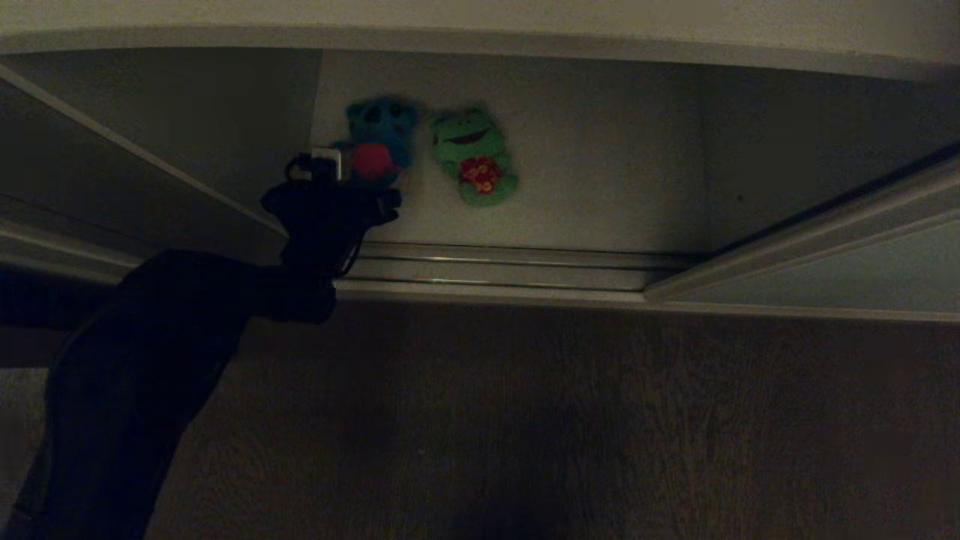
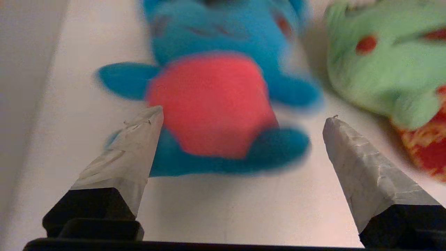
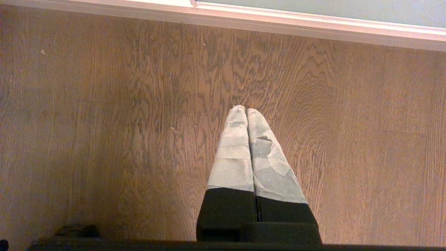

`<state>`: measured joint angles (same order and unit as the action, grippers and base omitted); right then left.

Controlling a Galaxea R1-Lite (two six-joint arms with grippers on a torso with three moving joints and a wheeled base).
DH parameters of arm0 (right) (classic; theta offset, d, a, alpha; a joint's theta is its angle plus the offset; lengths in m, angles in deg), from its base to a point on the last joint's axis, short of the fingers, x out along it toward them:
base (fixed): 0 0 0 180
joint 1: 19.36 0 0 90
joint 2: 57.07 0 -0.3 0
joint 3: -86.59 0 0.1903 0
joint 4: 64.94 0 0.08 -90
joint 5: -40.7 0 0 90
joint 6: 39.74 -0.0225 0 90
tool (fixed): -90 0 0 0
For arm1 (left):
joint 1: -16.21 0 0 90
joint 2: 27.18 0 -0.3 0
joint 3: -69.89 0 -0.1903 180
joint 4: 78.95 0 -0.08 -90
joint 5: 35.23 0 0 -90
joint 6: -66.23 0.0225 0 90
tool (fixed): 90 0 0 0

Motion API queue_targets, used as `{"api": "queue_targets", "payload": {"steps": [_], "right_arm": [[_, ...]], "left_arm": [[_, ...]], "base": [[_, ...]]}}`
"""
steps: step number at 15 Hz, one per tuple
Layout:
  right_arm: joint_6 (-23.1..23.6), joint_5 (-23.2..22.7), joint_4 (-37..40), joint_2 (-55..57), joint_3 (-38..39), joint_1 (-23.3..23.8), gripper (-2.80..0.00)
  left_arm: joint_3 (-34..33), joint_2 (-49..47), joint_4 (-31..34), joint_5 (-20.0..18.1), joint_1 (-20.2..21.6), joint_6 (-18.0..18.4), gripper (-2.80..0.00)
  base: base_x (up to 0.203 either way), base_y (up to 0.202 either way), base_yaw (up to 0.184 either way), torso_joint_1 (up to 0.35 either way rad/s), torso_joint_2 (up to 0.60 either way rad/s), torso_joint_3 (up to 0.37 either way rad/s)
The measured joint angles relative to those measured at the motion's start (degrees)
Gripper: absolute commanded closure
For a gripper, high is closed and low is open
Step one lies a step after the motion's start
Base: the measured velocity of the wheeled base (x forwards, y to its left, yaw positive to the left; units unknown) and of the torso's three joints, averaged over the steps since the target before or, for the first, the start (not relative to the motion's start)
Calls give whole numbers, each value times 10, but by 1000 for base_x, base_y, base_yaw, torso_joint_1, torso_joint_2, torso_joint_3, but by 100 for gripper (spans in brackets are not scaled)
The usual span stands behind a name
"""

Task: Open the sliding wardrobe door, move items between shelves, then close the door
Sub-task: Place the blue doll on the higher shelf

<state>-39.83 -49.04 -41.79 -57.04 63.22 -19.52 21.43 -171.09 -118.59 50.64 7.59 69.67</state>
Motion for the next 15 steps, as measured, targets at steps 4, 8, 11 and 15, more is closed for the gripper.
{"api": "queue_targets", "payload": {"steps": [4,8,11,15], "right_arm": [[0,0,0,0,0,0,0],[0,0,0,0,0,0,0],[0,0,0,0,0,0,0],[0,0,0,0,0,0,0]], "left_arm": [[21,-33,1,1,1,-1,-280],[25,-41,0,1,2,-8,-280],[27,-44,3,3,6,-11,0],[28,-46,2,2,9,-13,0]], "base": [[0,0,0,0,0,0],[0,0,0,0,0,0],[0,0,0,0,0,0],[0,0,0,0,0,0]]}}
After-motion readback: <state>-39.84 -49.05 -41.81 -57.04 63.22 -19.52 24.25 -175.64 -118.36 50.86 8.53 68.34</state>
